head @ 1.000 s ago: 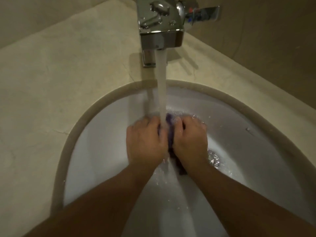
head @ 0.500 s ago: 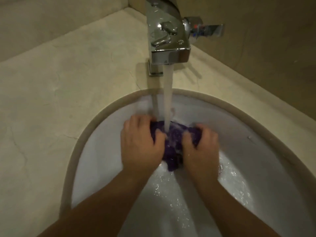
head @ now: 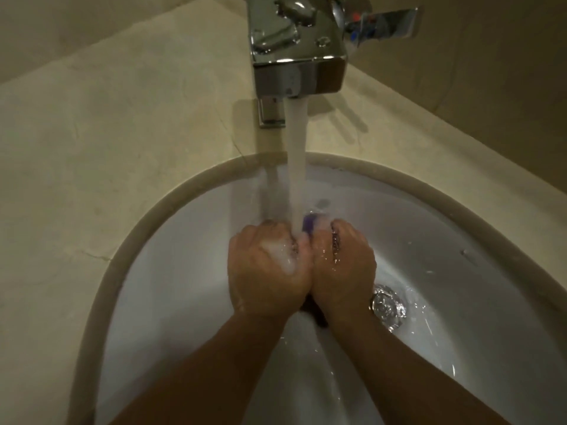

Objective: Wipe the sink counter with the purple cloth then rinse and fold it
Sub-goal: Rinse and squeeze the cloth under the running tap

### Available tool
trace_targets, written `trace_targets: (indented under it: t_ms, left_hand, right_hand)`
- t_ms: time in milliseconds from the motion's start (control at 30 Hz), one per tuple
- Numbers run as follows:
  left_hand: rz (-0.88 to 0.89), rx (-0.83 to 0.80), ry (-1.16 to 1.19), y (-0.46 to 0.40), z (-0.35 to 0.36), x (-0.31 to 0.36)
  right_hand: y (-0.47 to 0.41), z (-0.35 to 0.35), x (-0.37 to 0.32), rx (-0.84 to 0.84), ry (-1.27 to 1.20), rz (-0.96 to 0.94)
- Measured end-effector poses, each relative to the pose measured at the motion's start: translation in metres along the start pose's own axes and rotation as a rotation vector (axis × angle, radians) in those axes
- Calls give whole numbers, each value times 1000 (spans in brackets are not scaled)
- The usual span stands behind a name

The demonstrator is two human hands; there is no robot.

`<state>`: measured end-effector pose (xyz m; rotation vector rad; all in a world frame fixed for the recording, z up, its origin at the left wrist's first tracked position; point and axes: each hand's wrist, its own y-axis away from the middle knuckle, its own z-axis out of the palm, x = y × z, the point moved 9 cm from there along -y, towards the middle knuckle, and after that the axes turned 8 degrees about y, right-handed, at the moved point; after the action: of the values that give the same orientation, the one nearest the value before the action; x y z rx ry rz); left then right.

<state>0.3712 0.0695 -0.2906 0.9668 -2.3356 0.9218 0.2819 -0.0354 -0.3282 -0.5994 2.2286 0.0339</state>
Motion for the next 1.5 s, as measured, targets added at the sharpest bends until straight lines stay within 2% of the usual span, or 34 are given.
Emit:
trace_targets:
  t_ms: [167, 267, 400, 500, 600, 633, 700, 767, 833, 967, 1033, 1100, 1267, 1400, 1500]
  left_hand:
    - [18, -66, -168, -1, 18, -8]
    - [-24, -119, -215, -1, 23, -11]
    - [-46, -256, -304, -9, 30, -5]
    - [31, -363, -386, -11, 35, 1]
    - [7, -408, -299, -16, 31, 2]
    - [8, -401, -241, -19, 27, 3]
    - [39, -327, -90, -28, 8, 7]
    - [99, -154, 24, -36, -23, 13]
    - [178, -36, 59, -36, -46, 21]
    - [103, -93, 112, -22, -43, 10]
    - [32, -100, 97, -12, -35, -2]
    - [-12, -125, 75, -5, -23, -8]
    - [-19, -262, 203, 4, 8, -10]
    - [49, -298, 124, 5, 14, -6]
    - [-2, -305, 52, 2, 16, -12]
  right_hand:
    - [-8, 8, -1, -59, 111, 1]
    - [-9, 8, -15, -67, 271, -94]
    - [-10, 2, -8, 2, 230, -12]
    - [-3, 16, 1, -111, 267, -55]
    - [-6, 19, -6, -213, 248, -81]
    - [-10, 17, -10, -228, 258, -82]
    - [-17, 1, -19, -172, 126, -96]
    - [-16, -26, -32, -61, -100, -112]
    - [-8, -45, -41, 12, -209, -125]
    - [0, -53, -15, 95, -301, 100]
    - [7, -46, 4, 99, -209, 191]
    - [14, -34, 14, 58, -103, 205]
    - [20, -3, 3, -79, -106, 48]
    - [19, 4, -12, -101, -52, -196]
    - [12, 9, -13, -86, 66, -297]
